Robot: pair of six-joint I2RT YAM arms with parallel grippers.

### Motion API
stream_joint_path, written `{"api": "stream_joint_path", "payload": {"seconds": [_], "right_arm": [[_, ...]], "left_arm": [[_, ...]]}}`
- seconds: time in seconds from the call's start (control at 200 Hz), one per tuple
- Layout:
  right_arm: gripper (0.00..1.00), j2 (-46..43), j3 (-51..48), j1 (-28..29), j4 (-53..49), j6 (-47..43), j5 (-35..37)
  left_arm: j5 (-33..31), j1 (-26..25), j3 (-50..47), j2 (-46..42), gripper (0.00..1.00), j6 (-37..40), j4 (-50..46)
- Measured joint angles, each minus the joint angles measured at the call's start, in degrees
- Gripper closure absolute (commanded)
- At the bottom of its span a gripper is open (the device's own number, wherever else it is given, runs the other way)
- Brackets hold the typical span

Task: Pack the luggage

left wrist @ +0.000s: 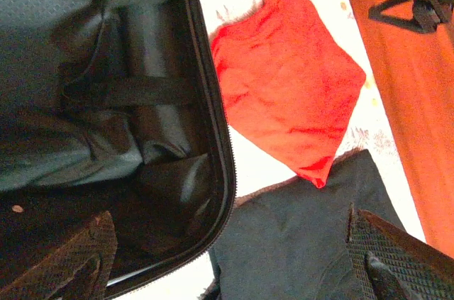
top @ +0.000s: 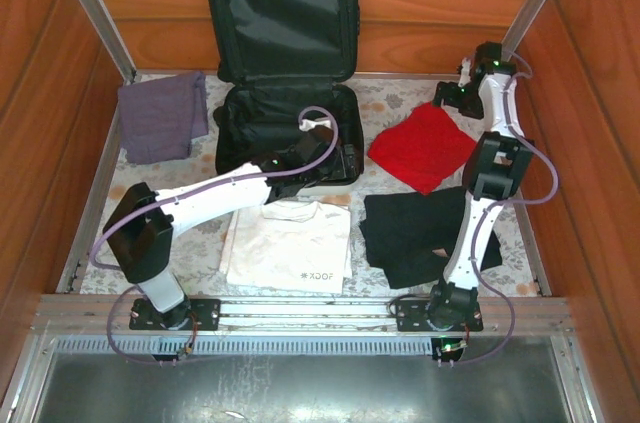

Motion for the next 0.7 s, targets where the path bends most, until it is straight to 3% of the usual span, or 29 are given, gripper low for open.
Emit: {"api": "stream_joint_path", "payload": {"seconds": [0.265,0.4,0.52,0.61,0.7], "right_arm": [[0.09,8.2,5.8,-0.3,-1.4,-3.8,6.6],[0.21,10.6,5.8,-0.3,-2.0,-3.8,9.6],[0.45,10.7,4.3,-0.3,-2.2,-2.8,11.8],[0.71,10.2,2.9,-0.2,-1.7,-1.2,13.9],[0.85,9.7,2.1,0.0,-3.0,1.6,17.4]], "left_arm": [[4.9,0.0,5.0,6.1,0.12,0.0,-0.6],[5.9,-0.2,6.3,7.5,0.12,0.4,-0.8],[5.9,-0.3,7.1,7.6,0.12,1.5,-1.5],[5.6,-0.3,7.7,7.6,0.12,2.4,-2.1],[4.9,-0.3,7.7,7.6,0.12,3.1,-3.0]]}}
